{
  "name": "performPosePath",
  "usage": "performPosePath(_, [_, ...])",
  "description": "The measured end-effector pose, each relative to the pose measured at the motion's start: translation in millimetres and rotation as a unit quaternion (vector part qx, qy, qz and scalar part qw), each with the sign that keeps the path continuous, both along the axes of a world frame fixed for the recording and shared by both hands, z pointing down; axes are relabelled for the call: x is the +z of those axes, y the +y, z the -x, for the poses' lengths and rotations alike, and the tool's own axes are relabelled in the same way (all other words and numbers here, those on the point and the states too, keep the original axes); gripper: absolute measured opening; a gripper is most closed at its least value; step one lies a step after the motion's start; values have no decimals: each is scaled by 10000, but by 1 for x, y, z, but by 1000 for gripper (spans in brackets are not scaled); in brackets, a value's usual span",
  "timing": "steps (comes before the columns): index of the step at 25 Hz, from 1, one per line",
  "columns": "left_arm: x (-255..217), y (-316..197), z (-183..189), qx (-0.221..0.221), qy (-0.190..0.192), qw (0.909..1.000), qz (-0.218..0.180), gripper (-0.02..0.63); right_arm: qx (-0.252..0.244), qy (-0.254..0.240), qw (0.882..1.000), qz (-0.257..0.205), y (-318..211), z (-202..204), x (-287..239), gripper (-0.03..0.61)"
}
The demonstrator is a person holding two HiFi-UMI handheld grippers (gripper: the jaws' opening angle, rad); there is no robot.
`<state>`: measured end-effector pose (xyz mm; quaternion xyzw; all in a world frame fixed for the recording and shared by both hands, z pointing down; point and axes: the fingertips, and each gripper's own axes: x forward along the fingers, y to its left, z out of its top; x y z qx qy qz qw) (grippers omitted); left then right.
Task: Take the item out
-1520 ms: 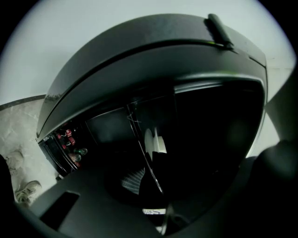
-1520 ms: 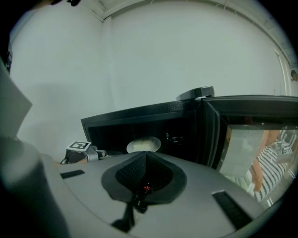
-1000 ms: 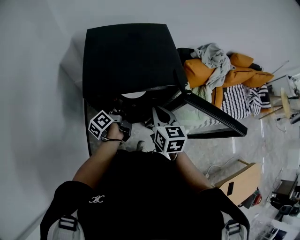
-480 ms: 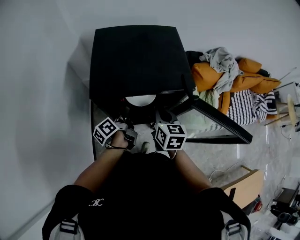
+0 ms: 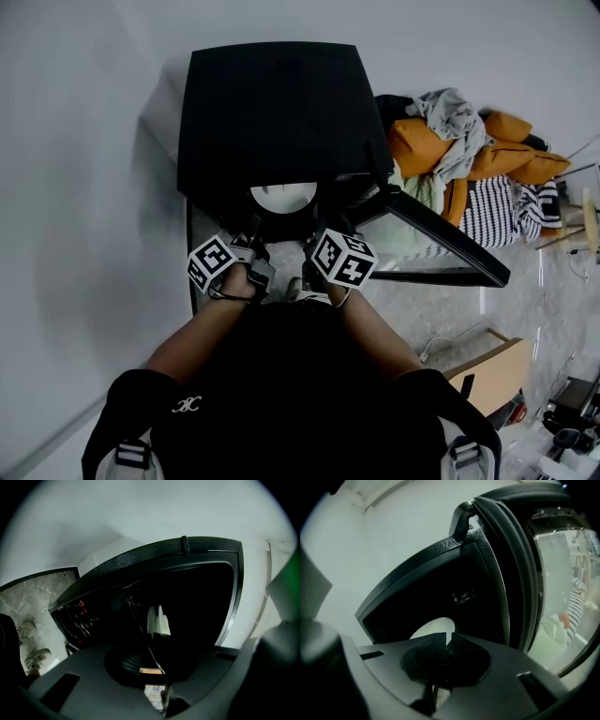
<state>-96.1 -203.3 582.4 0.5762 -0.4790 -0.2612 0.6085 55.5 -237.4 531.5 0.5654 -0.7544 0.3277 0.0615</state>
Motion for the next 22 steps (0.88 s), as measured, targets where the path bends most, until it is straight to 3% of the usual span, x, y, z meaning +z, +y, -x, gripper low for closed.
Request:
performPosePath(3, [1, 4, 0, 27, 20, 10000, 10, 61, 43, 111, 9999, 69, -1, 1, 7, 42])
performPosePath(8, [0, 13, -3, 67, -8, 10000, 30, 61, 101, 115, 9997, 172, -4, 6, 12, 135])
performPosePath(13, [2, 14, -2, 76, -24, 10000, 44, 63, 232, -577, 9951, 765, -8, 15, 23, 141])
performPosePath(17, [3, 15, -3, 65, -19, 10000, 61, 63, 553, -1586, 9745, 1490, -9, 15, 29, 141])
performPosePath(22, [5, 16, -2, 39, -1, 10000, 70, 63, 747, -2657, 9324, 2334, -8, 20, 35, 141])
